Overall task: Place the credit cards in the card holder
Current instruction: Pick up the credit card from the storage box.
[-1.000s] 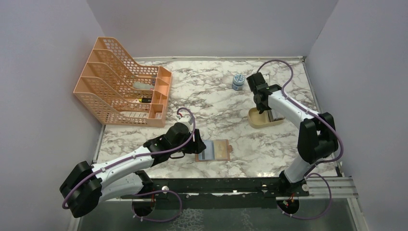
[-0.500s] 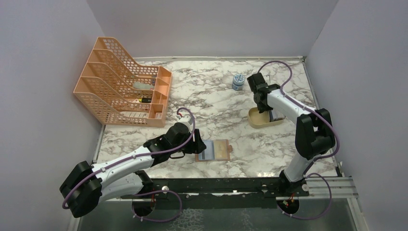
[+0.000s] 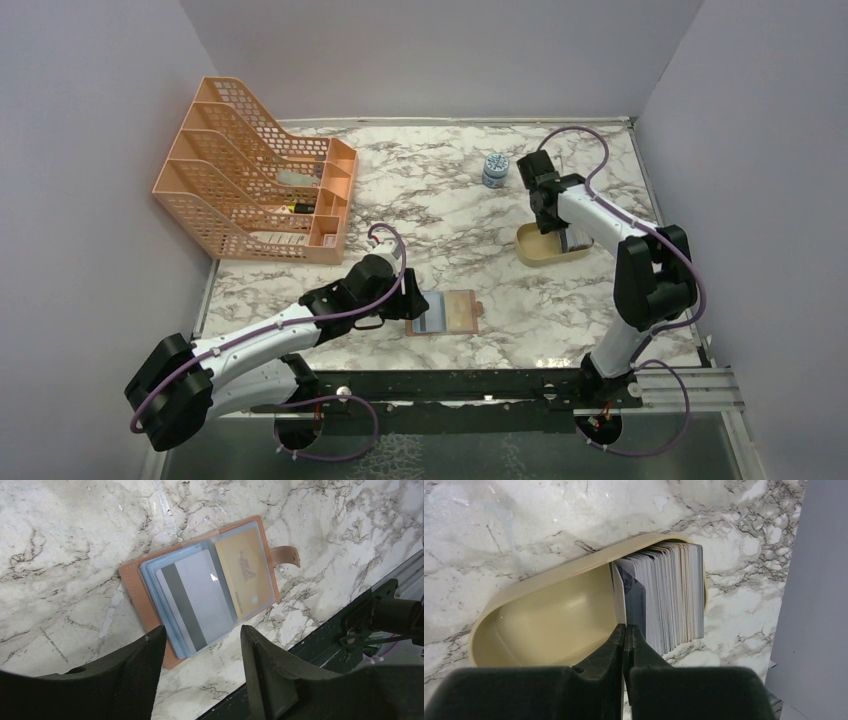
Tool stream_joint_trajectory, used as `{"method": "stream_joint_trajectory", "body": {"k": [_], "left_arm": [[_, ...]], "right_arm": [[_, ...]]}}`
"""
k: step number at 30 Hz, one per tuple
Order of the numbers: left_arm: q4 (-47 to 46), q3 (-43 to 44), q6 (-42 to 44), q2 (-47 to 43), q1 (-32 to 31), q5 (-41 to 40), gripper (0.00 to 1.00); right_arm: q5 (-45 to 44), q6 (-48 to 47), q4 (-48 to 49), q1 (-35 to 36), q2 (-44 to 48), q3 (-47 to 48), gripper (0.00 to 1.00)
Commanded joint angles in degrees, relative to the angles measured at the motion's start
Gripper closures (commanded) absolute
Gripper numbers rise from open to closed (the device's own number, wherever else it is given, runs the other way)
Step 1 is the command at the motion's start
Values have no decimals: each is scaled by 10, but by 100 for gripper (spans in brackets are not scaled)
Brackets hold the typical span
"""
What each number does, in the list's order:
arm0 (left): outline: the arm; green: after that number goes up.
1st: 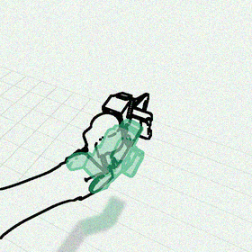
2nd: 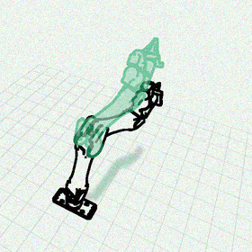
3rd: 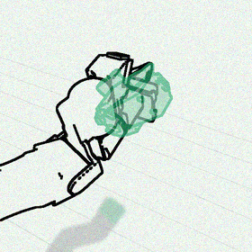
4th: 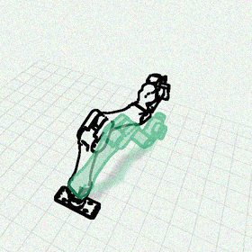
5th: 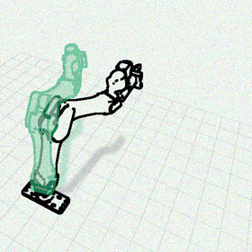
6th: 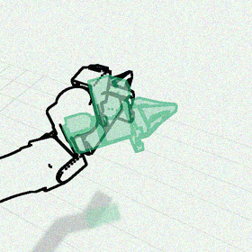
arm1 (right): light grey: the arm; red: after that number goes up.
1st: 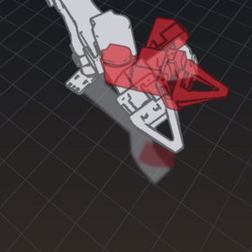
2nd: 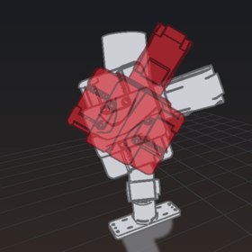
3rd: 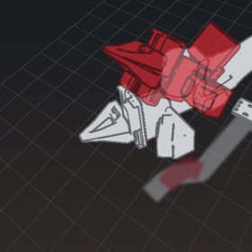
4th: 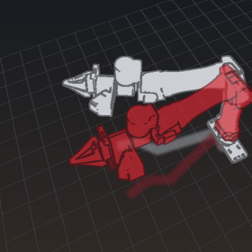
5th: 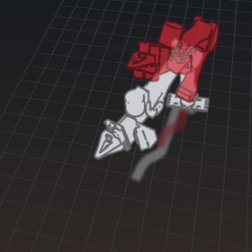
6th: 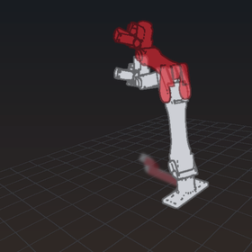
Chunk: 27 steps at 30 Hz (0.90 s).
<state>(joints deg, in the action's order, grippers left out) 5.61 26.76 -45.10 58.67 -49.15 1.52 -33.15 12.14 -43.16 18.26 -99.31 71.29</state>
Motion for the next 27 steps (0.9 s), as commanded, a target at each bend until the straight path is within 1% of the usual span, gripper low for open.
{"method": "stream_joint_trajectory", "body": {"k": [1, 2, 8, 14, 17, 21, 27], "left_arm": [[-8, 7, 0, -1, 0, 12, 41], [-7, 8, 0, -1, 0, 13, 41], [-11, 22, -4, 1, -1, 34, 41], [-13, 41, -22, -7, -1, 55, 41], [-29, 48, -40, -6, 0, 79, 41], [-57, 54, -67, -8, -1, 112, 41], [-122, 47, -118, -24, -1, 137, 43]], "right_arm": [[40, 0, 0, -5, 28, 13, 99], [44, 6, -6, -5, 36, 13, 99], [138, 42, -44, -4, 90, 15, 99], [249, 51, -39, -4, 176, -8, 99], [324, 59, -19, -4, 220, -24, 99], [455, 73, 27, -4, 278, -65, 99], [624, 139, 128, -4, 373, -147, 99]]}}
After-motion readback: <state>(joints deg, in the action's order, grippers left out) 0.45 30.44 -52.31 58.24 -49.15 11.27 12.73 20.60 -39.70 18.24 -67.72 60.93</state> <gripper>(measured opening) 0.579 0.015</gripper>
